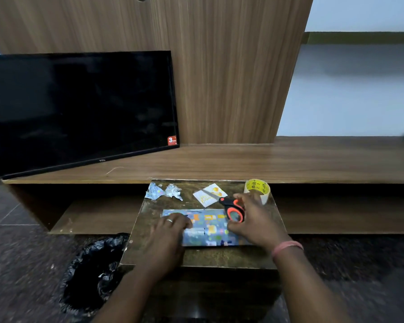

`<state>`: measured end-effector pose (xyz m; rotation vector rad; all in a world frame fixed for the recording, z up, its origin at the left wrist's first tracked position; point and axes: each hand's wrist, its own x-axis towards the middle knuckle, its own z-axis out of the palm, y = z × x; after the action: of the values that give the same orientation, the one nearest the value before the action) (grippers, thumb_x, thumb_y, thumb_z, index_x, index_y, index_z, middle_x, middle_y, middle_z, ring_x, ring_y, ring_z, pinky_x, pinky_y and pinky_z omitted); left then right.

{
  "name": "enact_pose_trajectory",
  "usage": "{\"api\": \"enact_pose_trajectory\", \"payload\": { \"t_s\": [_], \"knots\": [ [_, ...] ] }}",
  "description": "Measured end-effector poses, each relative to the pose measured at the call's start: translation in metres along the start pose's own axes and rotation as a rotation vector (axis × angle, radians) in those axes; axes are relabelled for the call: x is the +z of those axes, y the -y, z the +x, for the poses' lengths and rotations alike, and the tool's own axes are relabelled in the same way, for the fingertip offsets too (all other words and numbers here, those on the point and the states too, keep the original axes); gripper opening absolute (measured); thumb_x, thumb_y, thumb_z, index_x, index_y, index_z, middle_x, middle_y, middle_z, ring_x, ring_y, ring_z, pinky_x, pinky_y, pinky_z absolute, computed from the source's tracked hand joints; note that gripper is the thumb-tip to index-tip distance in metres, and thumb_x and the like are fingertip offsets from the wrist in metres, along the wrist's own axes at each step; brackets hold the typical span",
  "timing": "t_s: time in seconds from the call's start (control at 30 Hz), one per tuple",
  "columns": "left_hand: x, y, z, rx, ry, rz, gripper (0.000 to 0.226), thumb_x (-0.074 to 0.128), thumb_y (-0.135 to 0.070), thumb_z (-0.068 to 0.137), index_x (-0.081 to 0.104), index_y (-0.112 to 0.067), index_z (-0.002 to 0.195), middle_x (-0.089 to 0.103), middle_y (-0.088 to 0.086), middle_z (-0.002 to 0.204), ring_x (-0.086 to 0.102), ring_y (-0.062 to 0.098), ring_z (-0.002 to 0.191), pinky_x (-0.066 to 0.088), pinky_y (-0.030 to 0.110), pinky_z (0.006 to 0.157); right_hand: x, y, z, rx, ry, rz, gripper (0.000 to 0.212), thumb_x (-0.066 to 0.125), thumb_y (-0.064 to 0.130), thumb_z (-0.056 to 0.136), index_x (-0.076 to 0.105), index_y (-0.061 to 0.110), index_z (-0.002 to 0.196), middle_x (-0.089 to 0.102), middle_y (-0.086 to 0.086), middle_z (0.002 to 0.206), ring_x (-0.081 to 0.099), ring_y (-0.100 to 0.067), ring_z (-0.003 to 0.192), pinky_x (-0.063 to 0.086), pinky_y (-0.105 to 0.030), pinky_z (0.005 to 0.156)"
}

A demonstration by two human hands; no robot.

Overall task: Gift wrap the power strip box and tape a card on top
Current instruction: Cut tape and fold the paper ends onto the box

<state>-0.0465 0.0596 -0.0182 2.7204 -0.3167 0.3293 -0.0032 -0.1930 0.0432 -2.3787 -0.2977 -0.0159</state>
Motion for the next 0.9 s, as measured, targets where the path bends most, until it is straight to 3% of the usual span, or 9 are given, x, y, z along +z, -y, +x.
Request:
{"api": "enact_pose_trajectory", "payload": {
  "t_s": [0.1,0.27,0.37,0.43,0.5,0.63,0.7,0.8,0.9],
  "knots": [
    [0.014,-0.002,-0.009,0.102,-0.020,-0.063,0.054,0.050,-0.002,0.069,0.050,-0.039,0.108,0.053,-0.012,0.121,0.051,0.020,0.116,0.046,0.036,0.089,0.017,0.004,-0.002,-0.019,0.027,0.023,0.068,0.079,0.018,0.075,0.048,0.018,0.135,0.033,0.003,0.120,0.053,-0.011,0.110,0.041,-0.017,0.096],
    [0.018,-0.002,-0.003,0.120,-0.031,-0.085,0.057,0.064,0.002,0.064,0.053,-0.038,0.102,0.054,-0.013,0.118,0.051,0.017,0.116,0.044,0.028,0.087,0.022,0.004,-0.003,-0.027,0.029,0.055,0.065,0.078,0.015,0.074,0.045,0.025,0.129,0.031,0.006,0.118,0.050,-0.009,0.109,0.040,-0.014,0.090],
    [0.018,-0.001,0.003,0.071,0.019,-0.176,0.043,0.068,-0.006,0.071,0.061,-0.035,0.103,0.054,-0.017,0.116,0.049,0.011,0.118,0.044,0.026,0.092,0.024,0.006,-0.004,-0.040,0.020,0.067,0.065,0.079,0.014,0.072,0.040,0.032,0.122,0.030,0.007,0.119,0.049,-0.007,0.113,0.043,-0.018,0.092],
    [0.013,-0.011,0.007,-0.008,0.014,-0.363,0.026,0.072,-0.024,0.080,0.066,-0.031,0.104,0.059,-0.021,0.112,0.054,0.005,0.114,0.046,0.026,0.095,0.027,0.008,-0.006,-0.045,-0.002,0.095,0.066,0.079,0.014,0.071,0.041,0.030,0.123,0.030,0.008,0.120,0.049,-0.005,0.116,0.047,-0.023,0.096],
    [0.003,-0.029,0.016,-0.186,-0.043,-0.653,0.017,0.067,-0.034,0.093,0.068,-0.029,0.110,0.068,-0.017,0.111,0.062,0.002,0.107,0.051,0.027,0.095,0.033,0.012,-0.007,-0.072,-0.016,0.127,0.068,0.078,0.015,0.070,0.042,0.028,0.126,0.031,0.012,0.117,0.048,-0.003,0.116,0.045,-0.019,0.098],
    [-0.018,-0.054,0.046,-0.589,-0.058,-1.416,0.018,0.061,-0.021,0.101,0.061,-0.011,0.117,0.076,0.007,0.104,0.073,0.018,0.092,0.059,0.036,0.089,0.047,0.021,-0.005,-0.158,-0.079,0.140,0.064,0.077,0.015,0.071,0.039,0.031,0.120,0.028,0.019,0.113,0.053,-0.004,0.107,0.047,-0.019,0.093],
    [-0.018,-0.055,0.055,-0.656,-0.064,-1.564,0.032,0.068,-0.012,0.096,0.055,-0.005,0.124,0.074,0.012,0.107,0.073,0.020,0.086,0.063,0.036,0.079,0.052,0.024,0.000,-0.177,-0.105,0.142,0.060,0.076,0.014,0.071,0.038,0.031,0.114,0.027,0.022,0.112,0.055,-0.006,0.102,0.048,-0.020,0.088],
    [-0.015,-0.050,0.059,-0.688,0.035,-1.651,0.041,0.070,0.001,0.090,0.054,0.005,0.128,0.070,0.017,0.101,0.071,0.021,0.076,0.061,0.033,0.065,0.060,0.028,0.004,-0.215,-0.104,0.116,0.058,0.073,0.010,0.075,0.035,0.029,0.116,0.027,0.012,0.115,0.047,0.002,0.108,0.040,-0.006,0.088],
    [-0.014,-0.046,0.061,-0.671,0.154,-1.619,0.035,0.067,0.005,0.091,0.059,-0.005,0.124,0.071,0.012,0.090,0.068,0.020,0.069,0.058,0.034,0.067,0.063,0.035,0.008,-0.196,-0.089,0.196,0.057,0.066,0.002,0.085,0.034,0.037,0.115,0.028,0.011,0.119,0.042,0.011,0.114,0.035,0.000,0.088]
  ]
}}
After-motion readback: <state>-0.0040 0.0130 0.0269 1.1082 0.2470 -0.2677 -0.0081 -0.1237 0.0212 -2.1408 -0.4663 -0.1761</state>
